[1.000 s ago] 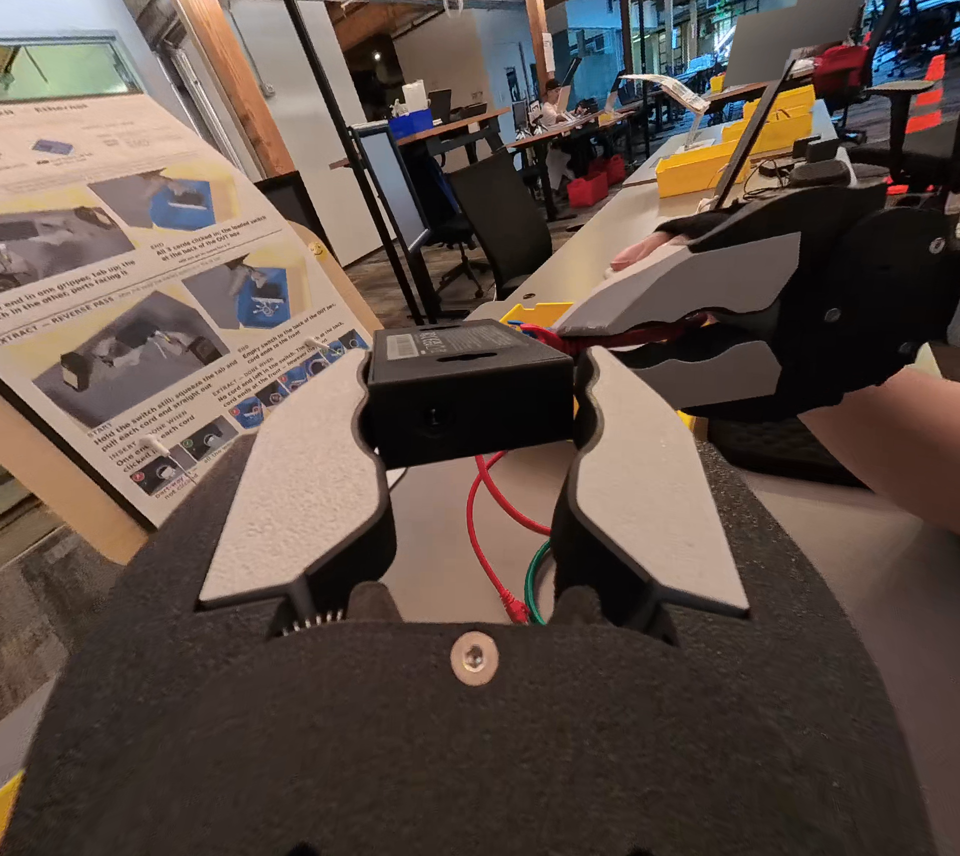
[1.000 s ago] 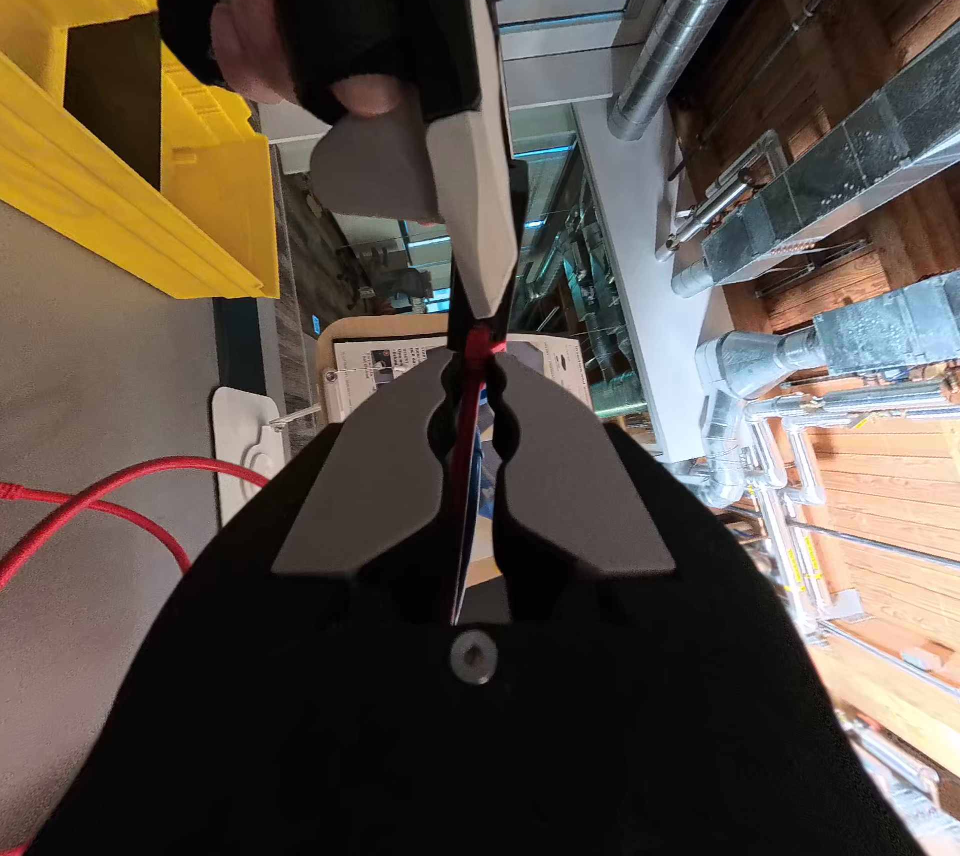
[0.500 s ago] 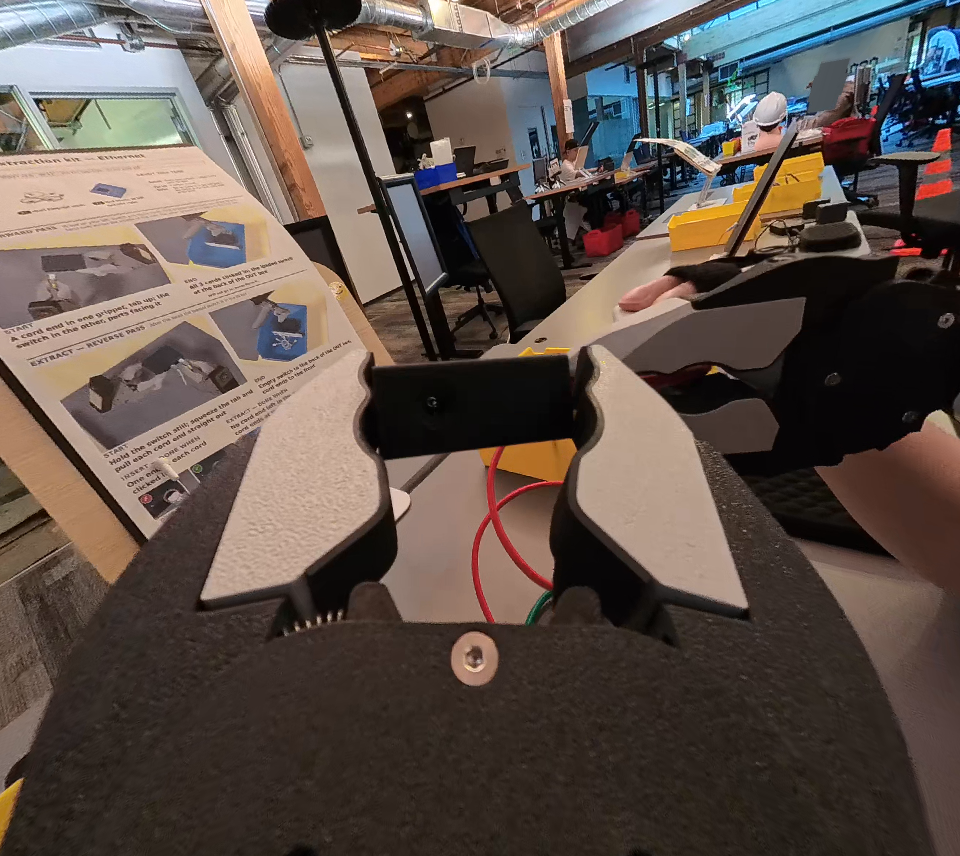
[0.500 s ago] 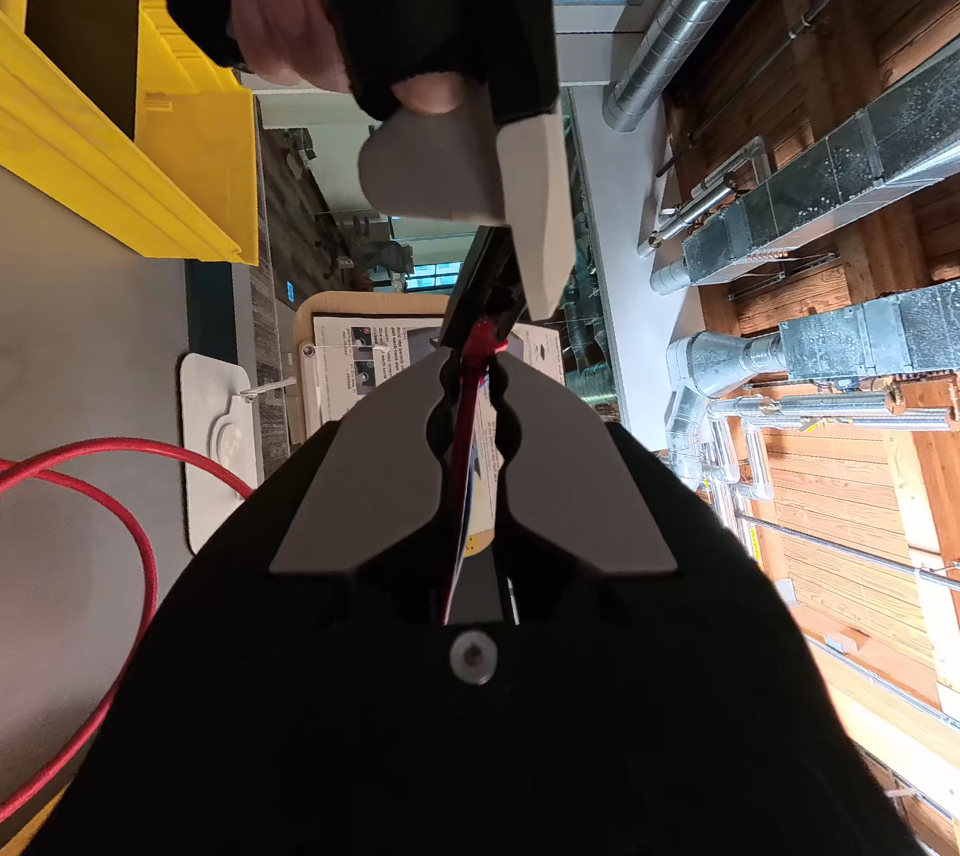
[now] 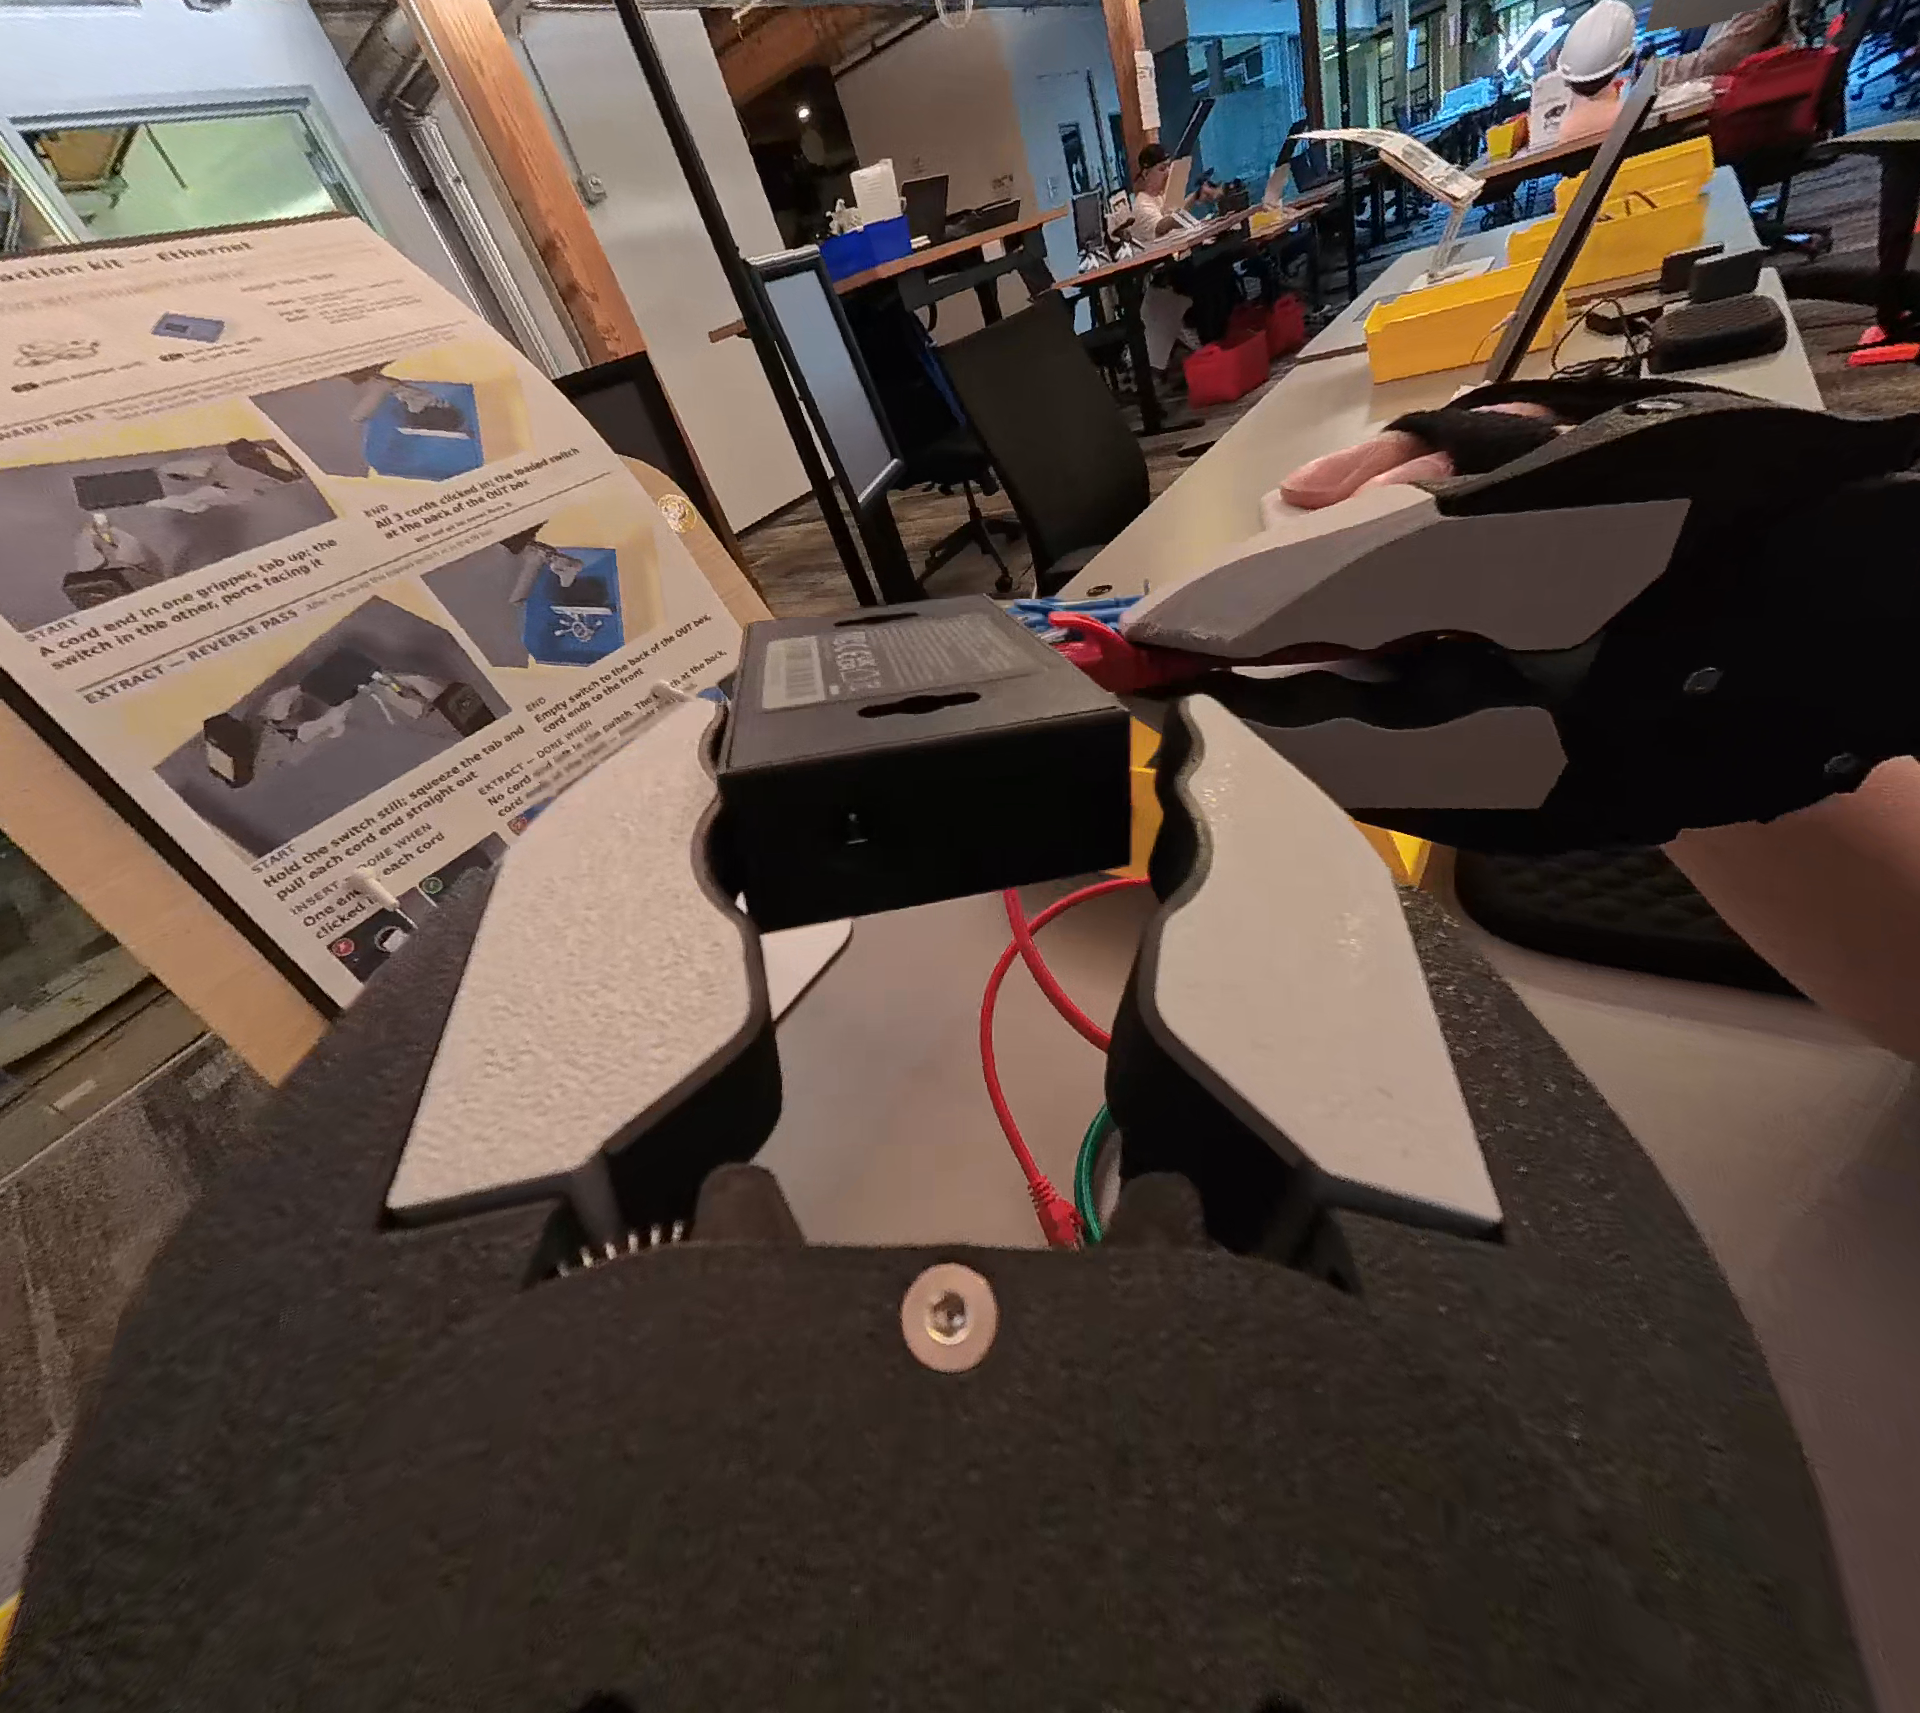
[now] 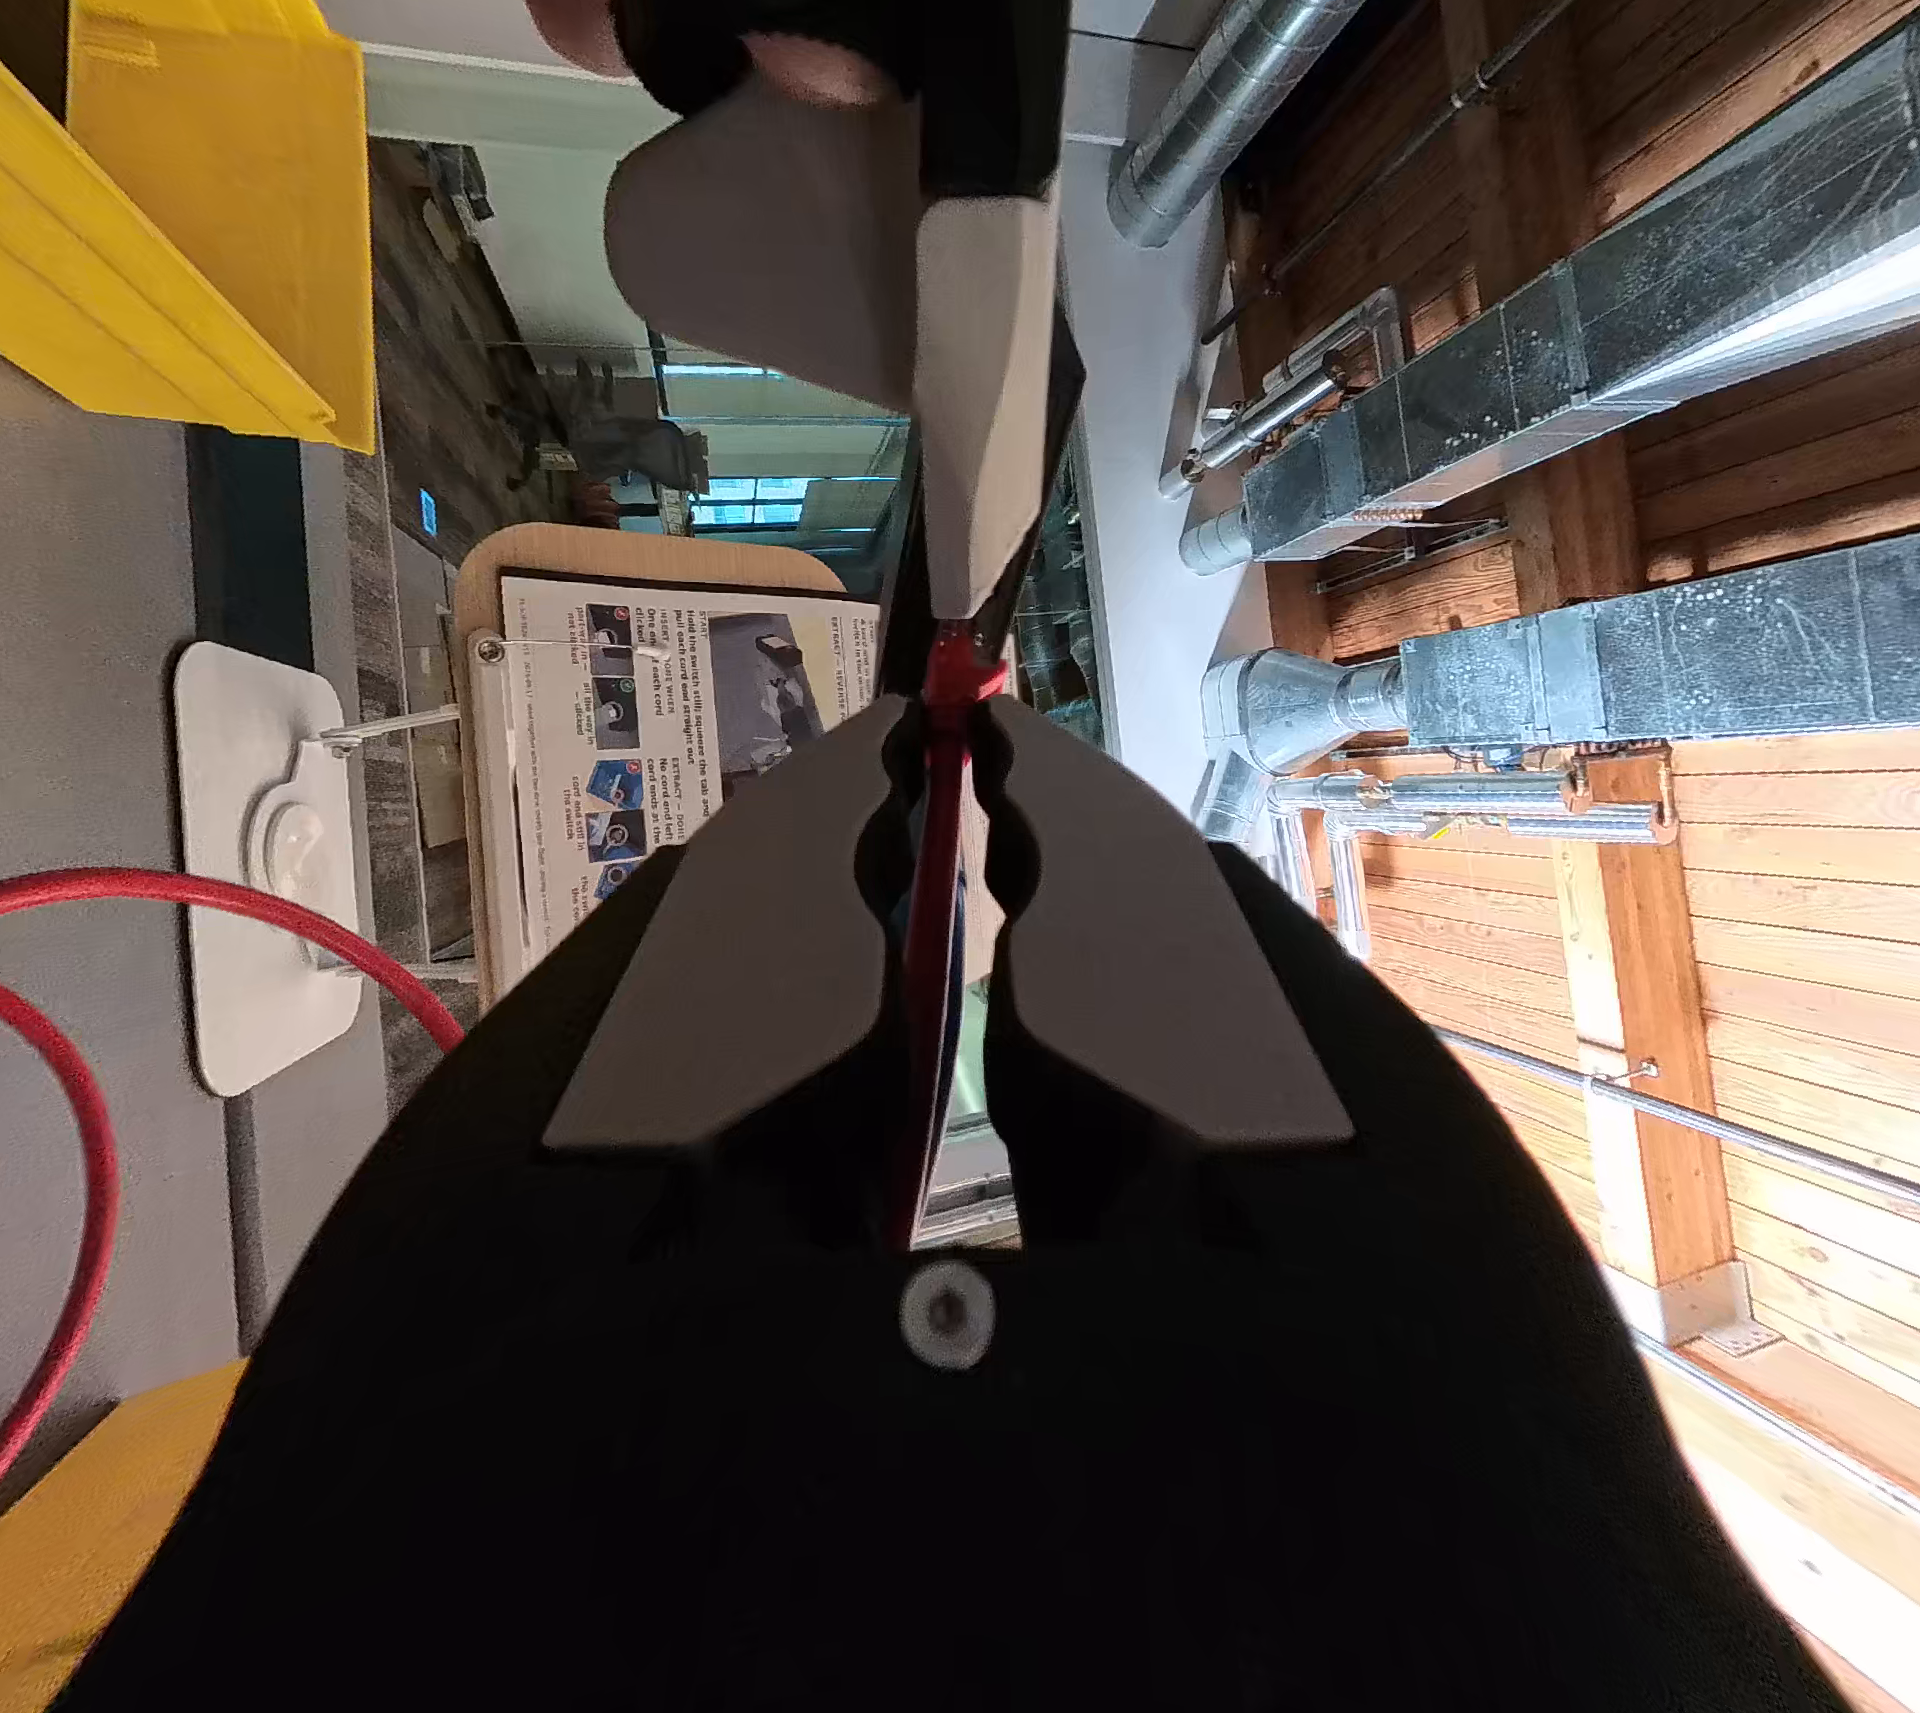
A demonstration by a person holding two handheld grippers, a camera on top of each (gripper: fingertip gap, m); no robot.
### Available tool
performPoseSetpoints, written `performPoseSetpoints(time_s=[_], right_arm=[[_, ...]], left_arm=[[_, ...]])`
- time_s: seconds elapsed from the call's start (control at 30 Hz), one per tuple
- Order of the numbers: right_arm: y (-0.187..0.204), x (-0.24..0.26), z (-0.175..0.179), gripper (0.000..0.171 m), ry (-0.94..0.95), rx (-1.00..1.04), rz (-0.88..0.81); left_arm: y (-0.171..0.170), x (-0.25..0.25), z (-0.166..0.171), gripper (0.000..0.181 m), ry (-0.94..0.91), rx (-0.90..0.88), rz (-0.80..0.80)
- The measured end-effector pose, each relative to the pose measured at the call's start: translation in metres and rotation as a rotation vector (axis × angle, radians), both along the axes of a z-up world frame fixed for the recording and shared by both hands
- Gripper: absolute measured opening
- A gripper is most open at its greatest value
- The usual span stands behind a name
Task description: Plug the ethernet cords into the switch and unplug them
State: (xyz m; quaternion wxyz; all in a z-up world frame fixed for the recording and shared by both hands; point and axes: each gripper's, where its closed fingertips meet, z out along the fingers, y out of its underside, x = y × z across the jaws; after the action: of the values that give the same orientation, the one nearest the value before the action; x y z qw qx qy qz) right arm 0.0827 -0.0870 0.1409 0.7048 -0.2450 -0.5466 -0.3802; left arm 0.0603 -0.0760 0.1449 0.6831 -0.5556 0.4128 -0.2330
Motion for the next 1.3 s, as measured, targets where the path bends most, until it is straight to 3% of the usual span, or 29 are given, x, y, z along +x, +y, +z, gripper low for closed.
performPoseSetpoints(time_s=[0.5,0.87,1.1,1.3], right_arm=[[-0.011,0.001,0.011,0.01,0.016,0.048,-0.018],[-0.015,-0.001,0.008,0.008,0.055,-0.048,0.027],[-0.012,0.001,0.008,0.008,0.052,-0.058,0.029],[-0.014,0.003,0.011,0.01,0.021,0.026,0.018]], left_arm=[[-0.012,-0.001,0.016,0.069,-0.063,0.045,-0.048],[-0.016,0.0,0.018,0.069,-0.118,0.055,-0.09],[-0.01,-0.002,0.006,0.069,0.017,0.103,-0.011],[-0.017,0.003,0.015,0.076,-0.036,0.094,-0.039]])
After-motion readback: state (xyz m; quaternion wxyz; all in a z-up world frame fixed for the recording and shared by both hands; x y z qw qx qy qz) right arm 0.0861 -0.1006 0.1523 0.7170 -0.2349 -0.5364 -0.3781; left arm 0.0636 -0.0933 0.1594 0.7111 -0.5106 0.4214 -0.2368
